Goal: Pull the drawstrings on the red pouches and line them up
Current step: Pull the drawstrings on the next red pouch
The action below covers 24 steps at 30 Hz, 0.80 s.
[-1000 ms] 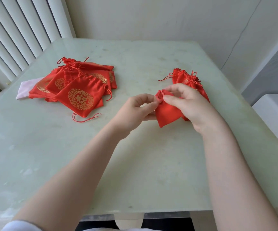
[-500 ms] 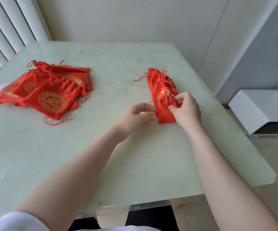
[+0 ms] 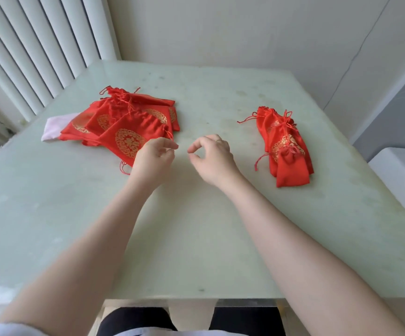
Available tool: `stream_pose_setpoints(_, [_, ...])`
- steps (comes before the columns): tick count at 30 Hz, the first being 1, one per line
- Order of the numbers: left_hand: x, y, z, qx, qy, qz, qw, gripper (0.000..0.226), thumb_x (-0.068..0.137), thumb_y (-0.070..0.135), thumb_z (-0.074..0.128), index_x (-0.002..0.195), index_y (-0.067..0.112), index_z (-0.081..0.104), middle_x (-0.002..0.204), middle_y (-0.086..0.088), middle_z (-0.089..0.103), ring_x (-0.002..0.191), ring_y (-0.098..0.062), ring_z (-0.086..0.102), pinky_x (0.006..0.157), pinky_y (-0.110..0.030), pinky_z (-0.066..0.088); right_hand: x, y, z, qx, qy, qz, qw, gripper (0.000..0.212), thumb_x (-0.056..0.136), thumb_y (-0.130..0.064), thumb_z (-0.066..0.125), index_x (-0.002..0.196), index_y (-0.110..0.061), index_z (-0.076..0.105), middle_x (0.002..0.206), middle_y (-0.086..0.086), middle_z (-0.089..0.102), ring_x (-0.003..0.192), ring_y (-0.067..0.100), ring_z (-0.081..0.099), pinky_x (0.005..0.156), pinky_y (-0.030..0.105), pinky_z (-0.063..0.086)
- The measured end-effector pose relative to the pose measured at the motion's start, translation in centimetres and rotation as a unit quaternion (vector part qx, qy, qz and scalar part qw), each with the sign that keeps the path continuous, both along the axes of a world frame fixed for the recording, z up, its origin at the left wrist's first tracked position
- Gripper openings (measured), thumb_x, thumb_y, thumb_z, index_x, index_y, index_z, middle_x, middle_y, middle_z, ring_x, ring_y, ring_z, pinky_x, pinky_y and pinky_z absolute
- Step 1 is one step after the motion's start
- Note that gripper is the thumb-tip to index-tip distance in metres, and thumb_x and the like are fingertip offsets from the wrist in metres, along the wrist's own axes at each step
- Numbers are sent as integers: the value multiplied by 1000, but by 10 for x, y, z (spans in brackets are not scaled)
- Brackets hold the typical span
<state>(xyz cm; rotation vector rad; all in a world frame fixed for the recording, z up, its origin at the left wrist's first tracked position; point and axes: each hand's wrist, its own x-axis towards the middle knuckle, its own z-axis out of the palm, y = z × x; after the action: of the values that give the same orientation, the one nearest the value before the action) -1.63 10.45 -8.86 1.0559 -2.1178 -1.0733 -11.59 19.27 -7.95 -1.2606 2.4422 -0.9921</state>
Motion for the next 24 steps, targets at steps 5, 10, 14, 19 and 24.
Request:
stream_pose_setpoints(5, [24, -37, -7, -162, -106, 10, 981, 31, 83, 14, 64, 114, 12, 60, 121, -9, 52, 111, -35, 44, 90, -36, 38, 17, -32, -7, 19, -40, 28, 999, 13, 88, -20, 55, 98, -17, 64, 123, 9, 50, 120, 28, 42, 101, 38, 36])
stream_pose_setpoints(10, [28, -56, -15, -175, -205, -10, 963, 42, 80, 25, 69, 116, 9, 55, 118, -12, 51, 110, -36, 47, 85, -41, 43, 27, -43, -11, 9, -78, 33, 996, 11, 88, -19, 56, 96, -17, 63, 119, 8, 52, 113, 22, 47, 79, 21, 33])
stream_pose_setpoints(14, [24, -57, -20, -237, -164, 21, 957, 15, 87, 11, 52, 97, 5, 61, 100, -15, 59, 95, -36, 52, 70, -38, 42, 23, -46, -13, -29, -108, 11, 994, 10, 88, -17, 56, 96, -17, 61, 109, 2, 57, 103, 15, 52, 78, 21, 34])
stream_pose_setpoints(19, [24, -37, -8, -262, 95, -128, 952, 12, 82, 14, 49, 82, 6, 57, 81, -3, 55, 74, -16, 50, 65, -23, 37, 15, -48, -7, -164, -212, -110, 957, 27, 87, -37, 53, 94, -14, 65, 93, 3, 69, 89, 21, 64, 81, 36, 50])
stream_pose_setpoints(24, [17, -24, -10, -266, 100, -281, 917, 17, 83, 20, 49, 83, 6, 59, 85, 6, 52, 76, -9, 49, 70, -22, 41, 1, -37, 2, -265, -388, -133, 873, 16, 93, -25, 52, 88, -16, 64, 90, 2, 68, 85, 16, 64, 78, 32, 53])
